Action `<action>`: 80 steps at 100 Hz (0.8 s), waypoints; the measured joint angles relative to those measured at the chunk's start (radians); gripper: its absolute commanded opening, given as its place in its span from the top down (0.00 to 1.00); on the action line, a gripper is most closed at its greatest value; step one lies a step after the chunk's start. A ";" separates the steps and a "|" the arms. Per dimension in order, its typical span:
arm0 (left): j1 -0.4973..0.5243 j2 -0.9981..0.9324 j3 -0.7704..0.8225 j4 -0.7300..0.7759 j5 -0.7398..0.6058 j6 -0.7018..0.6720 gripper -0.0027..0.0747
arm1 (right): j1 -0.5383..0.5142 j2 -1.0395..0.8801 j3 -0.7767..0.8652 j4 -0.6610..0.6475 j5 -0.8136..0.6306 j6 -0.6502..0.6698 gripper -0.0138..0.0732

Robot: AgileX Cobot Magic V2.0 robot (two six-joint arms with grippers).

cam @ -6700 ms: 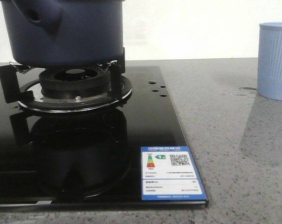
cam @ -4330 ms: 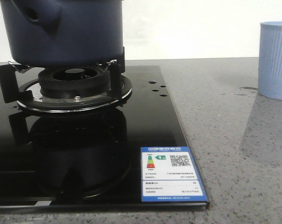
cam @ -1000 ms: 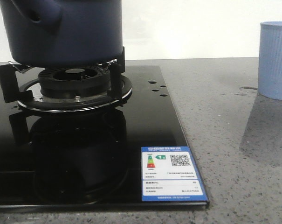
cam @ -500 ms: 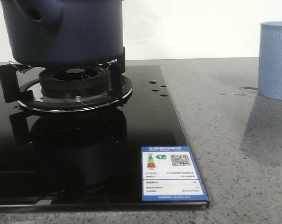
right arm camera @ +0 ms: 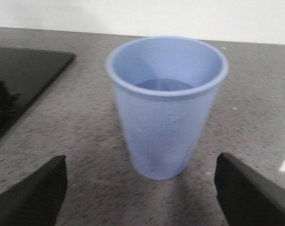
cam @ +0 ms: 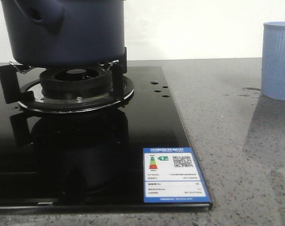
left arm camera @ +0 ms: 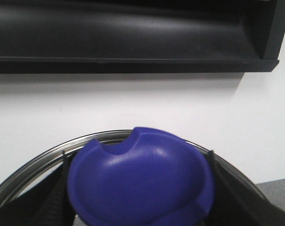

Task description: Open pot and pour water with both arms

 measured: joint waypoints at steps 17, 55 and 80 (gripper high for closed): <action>0.002 -0.007 0.000 0.001 0.006 0.000 0.50 | -0.020 0.080 0.000 0.002 -0.093 -0.002 0.18; 0.002 -0.007 0.000 0.001 0.007 0.000 0.50 | -0.023 0.292 0.000 0.002 -0.294 0.000 0.18; 0.002 -0.007 0.000 0.001 0.007 0.000 0.50 | -0.023 0.375 -0.010 0.002 -0.364 0.038 0.18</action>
